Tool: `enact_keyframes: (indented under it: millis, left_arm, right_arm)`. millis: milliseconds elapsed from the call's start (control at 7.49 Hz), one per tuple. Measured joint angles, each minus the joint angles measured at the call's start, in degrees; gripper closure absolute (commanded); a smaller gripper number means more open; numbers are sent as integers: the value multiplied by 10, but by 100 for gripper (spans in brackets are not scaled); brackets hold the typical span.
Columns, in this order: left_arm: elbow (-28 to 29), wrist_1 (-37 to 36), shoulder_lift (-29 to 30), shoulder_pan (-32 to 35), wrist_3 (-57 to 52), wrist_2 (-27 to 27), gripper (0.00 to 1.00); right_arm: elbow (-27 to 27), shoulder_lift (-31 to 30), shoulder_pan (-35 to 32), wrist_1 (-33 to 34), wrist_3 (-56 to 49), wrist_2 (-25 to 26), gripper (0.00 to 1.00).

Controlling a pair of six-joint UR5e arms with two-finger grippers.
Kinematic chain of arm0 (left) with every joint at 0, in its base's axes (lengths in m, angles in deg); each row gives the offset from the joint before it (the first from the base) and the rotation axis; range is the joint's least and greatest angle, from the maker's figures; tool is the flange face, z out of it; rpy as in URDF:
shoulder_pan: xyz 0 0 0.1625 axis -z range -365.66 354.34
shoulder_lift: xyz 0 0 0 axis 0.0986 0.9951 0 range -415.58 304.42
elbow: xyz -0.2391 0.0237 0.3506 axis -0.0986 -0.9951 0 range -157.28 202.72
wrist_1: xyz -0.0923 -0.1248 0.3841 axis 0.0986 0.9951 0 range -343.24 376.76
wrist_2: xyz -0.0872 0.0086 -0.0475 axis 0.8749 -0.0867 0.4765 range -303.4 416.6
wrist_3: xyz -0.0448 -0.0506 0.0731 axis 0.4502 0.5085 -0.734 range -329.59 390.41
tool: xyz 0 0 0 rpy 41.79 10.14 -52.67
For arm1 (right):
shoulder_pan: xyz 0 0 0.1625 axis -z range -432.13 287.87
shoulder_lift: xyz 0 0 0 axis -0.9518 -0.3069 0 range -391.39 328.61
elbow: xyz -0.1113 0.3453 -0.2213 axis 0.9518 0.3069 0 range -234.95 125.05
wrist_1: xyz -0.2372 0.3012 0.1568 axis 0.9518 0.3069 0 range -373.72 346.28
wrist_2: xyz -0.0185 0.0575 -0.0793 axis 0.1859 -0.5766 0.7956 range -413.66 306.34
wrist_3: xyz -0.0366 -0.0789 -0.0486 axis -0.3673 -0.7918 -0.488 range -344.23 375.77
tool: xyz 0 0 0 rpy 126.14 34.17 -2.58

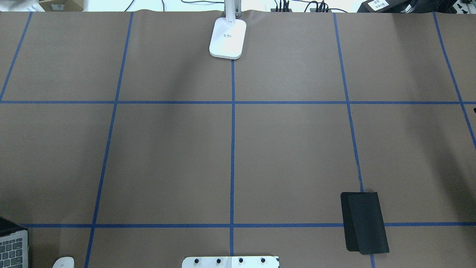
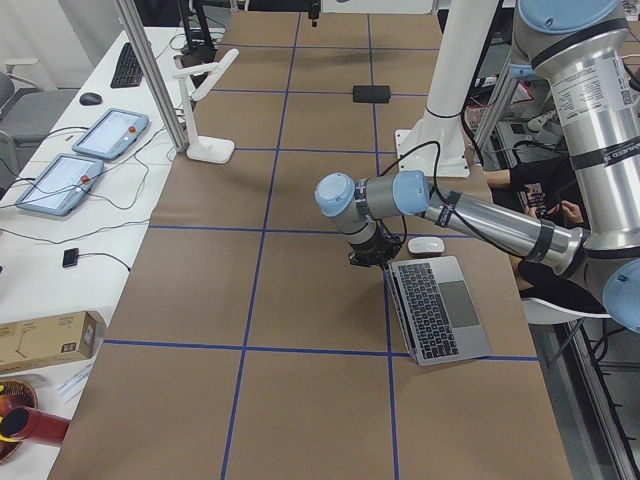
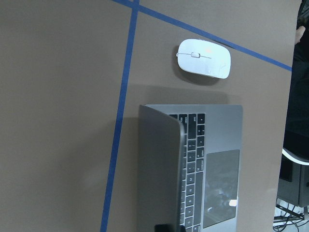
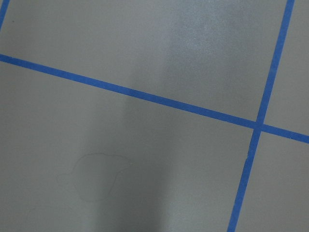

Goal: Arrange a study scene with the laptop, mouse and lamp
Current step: 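Drag the silver laptop farther from the robot with the left gripper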

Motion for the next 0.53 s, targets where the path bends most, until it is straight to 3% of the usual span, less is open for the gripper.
enact_keyframes:
  millis: [534]
  left_arm:
    - [5, 0, 66, 56, 5, -20, 100]
  right_arm:
    - [11, 0, 0, 0, 1, 1, 0]
